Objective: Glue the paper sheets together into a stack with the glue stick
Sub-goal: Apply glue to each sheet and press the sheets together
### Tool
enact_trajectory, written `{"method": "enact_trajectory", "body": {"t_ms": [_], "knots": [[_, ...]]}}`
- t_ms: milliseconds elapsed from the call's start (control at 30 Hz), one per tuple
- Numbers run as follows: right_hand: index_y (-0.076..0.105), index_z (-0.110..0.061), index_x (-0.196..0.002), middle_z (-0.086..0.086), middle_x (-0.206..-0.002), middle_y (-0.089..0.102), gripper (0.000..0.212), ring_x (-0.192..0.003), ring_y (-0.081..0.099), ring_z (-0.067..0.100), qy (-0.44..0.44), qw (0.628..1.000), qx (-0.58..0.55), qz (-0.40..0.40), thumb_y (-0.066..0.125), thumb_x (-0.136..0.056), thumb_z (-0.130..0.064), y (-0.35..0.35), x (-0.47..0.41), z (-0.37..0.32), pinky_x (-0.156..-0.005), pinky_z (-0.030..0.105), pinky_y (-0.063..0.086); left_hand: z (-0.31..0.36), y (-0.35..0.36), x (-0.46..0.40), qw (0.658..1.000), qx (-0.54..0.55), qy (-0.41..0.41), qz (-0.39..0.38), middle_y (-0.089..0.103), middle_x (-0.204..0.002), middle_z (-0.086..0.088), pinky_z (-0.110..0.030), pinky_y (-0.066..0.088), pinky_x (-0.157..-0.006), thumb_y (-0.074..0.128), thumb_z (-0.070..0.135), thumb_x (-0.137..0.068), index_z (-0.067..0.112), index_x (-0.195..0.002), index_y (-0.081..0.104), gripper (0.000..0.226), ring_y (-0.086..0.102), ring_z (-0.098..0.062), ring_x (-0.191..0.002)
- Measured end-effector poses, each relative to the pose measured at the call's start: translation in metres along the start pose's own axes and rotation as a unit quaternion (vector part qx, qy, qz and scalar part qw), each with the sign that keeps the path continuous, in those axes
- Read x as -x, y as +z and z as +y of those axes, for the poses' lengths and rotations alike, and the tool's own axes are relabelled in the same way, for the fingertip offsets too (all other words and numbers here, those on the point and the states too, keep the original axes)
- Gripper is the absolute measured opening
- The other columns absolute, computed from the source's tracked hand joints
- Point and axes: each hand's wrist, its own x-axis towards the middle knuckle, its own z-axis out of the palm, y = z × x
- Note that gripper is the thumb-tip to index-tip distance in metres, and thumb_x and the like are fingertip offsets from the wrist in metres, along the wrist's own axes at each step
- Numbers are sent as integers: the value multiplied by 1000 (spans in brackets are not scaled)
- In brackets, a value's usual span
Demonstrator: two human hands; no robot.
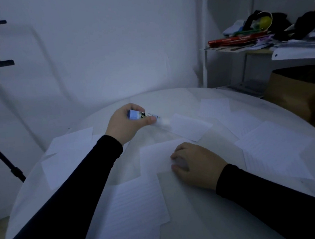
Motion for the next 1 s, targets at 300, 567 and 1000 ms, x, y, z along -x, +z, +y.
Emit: {"method": "enact_trajectory", "body": {"t_ms": [300, 567, 1000], "knots": [[70, -14, -107, 2, -114, 63, 25, -106, 58, 15, -54, 997, -61, -8, 59, -87, -22, -4, -11, 12, -97, 19, 39, -5, 23, 4, 999, 18, 48, 18, 61, -92, -3, -28, 55, -62, 83, 16, -70, 25, -99, 53, 43, 60, -16, -65], [65, -5, -107, 11, -115, 59, 34, -108, 56, 27, -35, 999, 11, -19, 46, -93, -30, 1, -14, 10, -91, 36, 45, -4, 46, -3, 994, -58, 87, -29, 60, -99, 3, -31, 55, -75, 74, 14, -80, 33, -118, 45, 51, 64, -17, -66], [58, -12, -125, 7, -133, 53, 39, -122, 49, 22, -24, 999, -39, -4, 50, -93, -31, 6, -16, 15, -104, 33, 37, 12, 68, -10, 971, -179, 139, -78, 53, -103, 3, -1, 40, -62, 69, 14, -85, 30, -134, 44, 57, 68, -19, -76]]}}
